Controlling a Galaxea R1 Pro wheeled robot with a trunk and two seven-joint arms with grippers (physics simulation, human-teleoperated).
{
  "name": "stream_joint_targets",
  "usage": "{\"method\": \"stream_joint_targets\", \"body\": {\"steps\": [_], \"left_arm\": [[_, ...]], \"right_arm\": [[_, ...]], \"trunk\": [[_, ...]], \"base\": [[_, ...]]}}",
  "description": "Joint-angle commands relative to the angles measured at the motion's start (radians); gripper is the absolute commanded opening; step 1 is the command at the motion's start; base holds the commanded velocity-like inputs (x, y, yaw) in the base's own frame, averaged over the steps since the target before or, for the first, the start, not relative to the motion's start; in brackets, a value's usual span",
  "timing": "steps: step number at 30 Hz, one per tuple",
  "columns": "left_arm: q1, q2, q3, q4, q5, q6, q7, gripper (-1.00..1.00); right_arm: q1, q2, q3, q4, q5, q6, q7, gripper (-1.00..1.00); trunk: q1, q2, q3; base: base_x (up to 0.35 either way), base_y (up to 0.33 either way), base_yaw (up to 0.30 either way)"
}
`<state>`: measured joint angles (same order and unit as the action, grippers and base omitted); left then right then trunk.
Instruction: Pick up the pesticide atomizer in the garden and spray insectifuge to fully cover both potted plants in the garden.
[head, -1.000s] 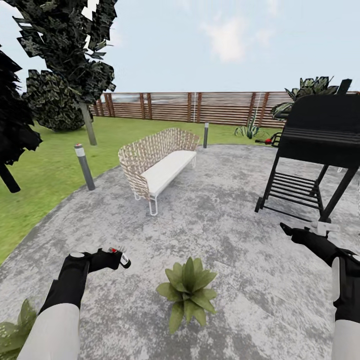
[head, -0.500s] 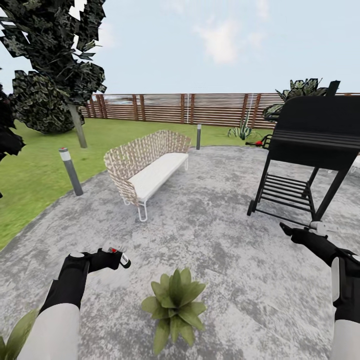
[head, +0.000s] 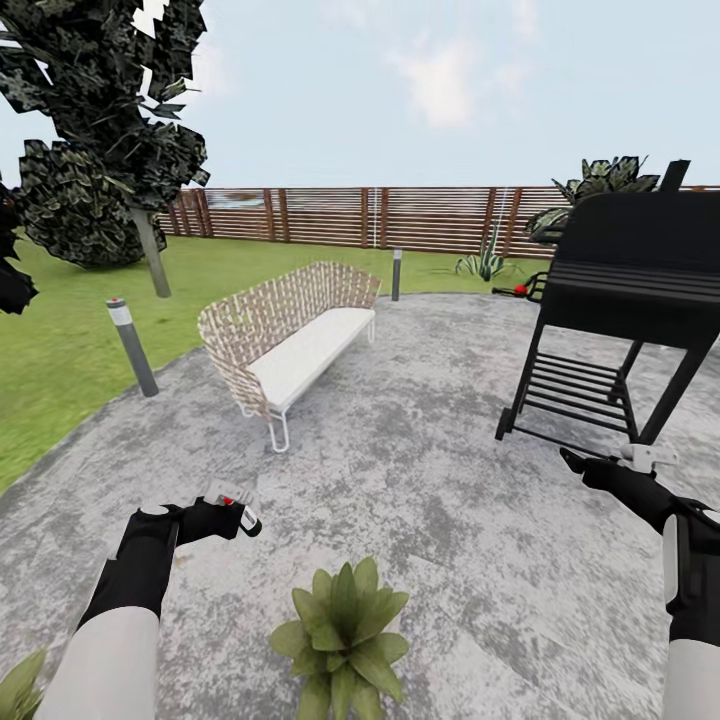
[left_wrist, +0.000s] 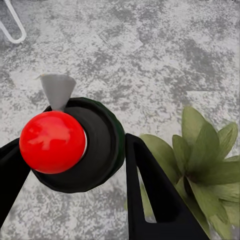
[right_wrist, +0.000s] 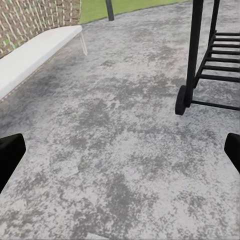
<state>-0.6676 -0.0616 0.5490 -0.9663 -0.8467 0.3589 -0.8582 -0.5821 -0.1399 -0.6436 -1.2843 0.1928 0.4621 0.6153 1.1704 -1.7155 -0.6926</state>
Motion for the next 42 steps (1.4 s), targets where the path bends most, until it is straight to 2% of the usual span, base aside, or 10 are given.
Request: {"method": "stream_joint_targets", "body": {"steps": [1,16,18,20,23,27,29,34,39,42], "left_arm": [[-0.001,-0.001,0.004,-0.002,-0.003,0.006,-0.007,-1.0],[-0.001,0.004,0.005,-0.003,-0.007,0.01,-0.01,-1.0],[-0.001,0.011,0.004,-0.02,-0.01,0.011,-0.01,-1.0],[-0.002,0.023,-0.007,-0.04,-0.012,0.011,-0.017,-1.0],[-0.006,0.074,-0.1,-0.058,-0.016,0.011,-0.099,-1.0],[-0.01,0.162,-0.269,-0.16,-0.019,0.01,-0.364,-1.0],[-0.013,0.184,-0.297,-0.229,-0.02,0.009,-0.485,-1.0],[-0.026,0.192,-0.392,-0.256,-0.141,0.008,-0.634,-1.0],[-0.028,0.178,-0.492,-0.255,-0.208,0.008,-0.688,-1.0],[-0.028,0.156,-0.513,-0.255,-0.213,0.008,-0.706,-1.0]], "right_arm": [[-0.001,0.0,-0.002,-0.001,0.01,0.003,0.009,1.0],[-0.001,0.001,0.006,0.001,0.009,0.001,0.008,1.0],[-0.001,0.001,0.053,0.003,0.008,0.001,0.009,1.0],[-0.001,0.001,0.162,0.005,0.006,0.002,0.01,1.0],[-0.001,0.0,0.346,0.007,0.0,0.003,0.01,1.0],[-0.001,0.001,0.457,0.12,-0.002,0.004,0.012,1.0],[-0.009,0.002,0.512,0.217,-0.003,0.004,0.026,1.0],[-0.062,0.015,0.549,0.265,-0.004,0.004,0.279,1.0],[-0.091,0.099,0.564,0.265,0.004,0.042,0.375,1.0],[-0.093,0.12,0.678,0.252,0.003,0.075,0.411,1.0]], "trunk": [[0.0,-0.001,-0.001],[0.0,-0.001,-0.001],[0.0,-0.001,-0.001],[0.0,-0.001,-0.001],[0.0,-0.001,-0.001],[0.0,-0.001,-0.001],[0.0,-0.001,-0.001],[0.0,-0.001,-0.001],[0.0,-0.001,-0.001],[0.0,-0.001,-0.001]], "base": [[0.069,0.0,0.0],[0.003,0.0,0.0],[0.0,0.0,0.0],[0.0,0.0,0.0],[0.0,0.0,0.0],[0.0,0.0,0.0],[0.0,0.0,0.0],[0.0,0.0,0.0],[0.0,0.0,0.0],[0.0,0.0,0.0]]}}
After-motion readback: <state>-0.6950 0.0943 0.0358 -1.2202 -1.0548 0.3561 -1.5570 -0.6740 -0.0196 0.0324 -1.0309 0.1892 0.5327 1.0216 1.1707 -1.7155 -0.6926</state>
